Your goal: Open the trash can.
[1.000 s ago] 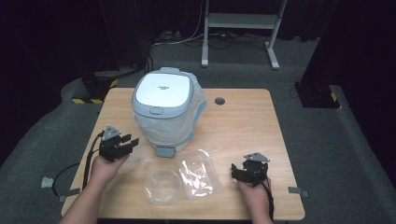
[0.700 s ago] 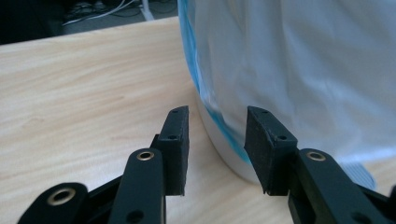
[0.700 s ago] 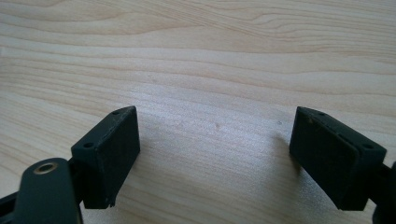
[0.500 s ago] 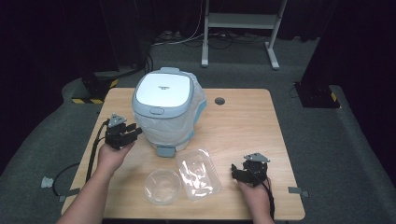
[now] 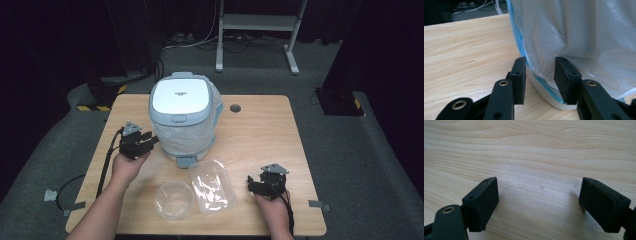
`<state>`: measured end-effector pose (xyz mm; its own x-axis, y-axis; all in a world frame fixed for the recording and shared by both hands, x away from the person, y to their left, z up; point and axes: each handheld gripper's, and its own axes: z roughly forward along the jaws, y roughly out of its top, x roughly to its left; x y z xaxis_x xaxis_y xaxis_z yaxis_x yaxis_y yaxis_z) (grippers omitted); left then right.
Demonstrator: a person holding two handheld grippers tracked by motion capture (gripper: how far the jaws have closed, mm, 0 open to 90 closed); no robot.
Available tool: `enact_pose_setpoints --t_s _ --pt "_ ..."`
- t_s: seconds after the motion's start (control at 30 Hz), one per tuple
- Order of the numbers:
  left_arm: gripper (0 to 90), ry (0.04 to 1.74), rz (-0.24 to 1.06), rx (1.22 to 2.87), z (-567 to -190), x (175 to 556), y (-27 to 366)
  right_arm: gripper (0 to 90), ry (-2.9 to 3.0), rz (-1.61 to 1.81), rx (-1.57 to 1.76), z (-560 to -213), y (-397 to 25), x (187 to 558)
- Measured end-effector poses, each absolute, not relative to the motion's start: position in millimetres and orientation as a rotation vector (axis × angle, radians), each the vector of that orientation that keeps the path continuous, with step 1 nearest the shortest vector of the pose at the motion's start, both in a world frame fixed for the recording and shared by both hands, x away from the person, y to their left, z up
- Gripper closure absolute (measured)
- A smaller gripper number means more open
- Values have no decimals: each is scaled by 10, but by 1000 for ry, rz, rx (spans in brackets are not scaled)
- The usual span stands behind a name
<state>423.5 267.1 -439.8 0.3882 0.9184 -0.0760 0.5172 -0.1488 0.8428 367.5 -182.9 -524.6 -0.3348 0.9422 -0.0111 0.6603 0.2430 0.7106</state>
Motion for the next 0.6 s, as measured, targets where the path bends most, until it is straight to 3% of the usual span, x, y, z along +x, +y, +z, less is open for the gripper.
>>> enact_pose_setpoints --t_s 0.13,0.23,0.4,0.6 --pt "593 1280 617 1775 -4380 4239 2732 161 2082 859 1463 -5246 -1829 3674" --pt "622 1293 630 1754 -4357 4262 2786 213 2080 863 1456 -5242 -1832 3665" --pt "683 1284 635 1743 -4303 4334 2801 434 2064 916 1407 -5097 -1830 3617" --pt "746 1273 639 1752 -4277 4504 2728 672 1999 1096 1282 -4582 -1607 3744"
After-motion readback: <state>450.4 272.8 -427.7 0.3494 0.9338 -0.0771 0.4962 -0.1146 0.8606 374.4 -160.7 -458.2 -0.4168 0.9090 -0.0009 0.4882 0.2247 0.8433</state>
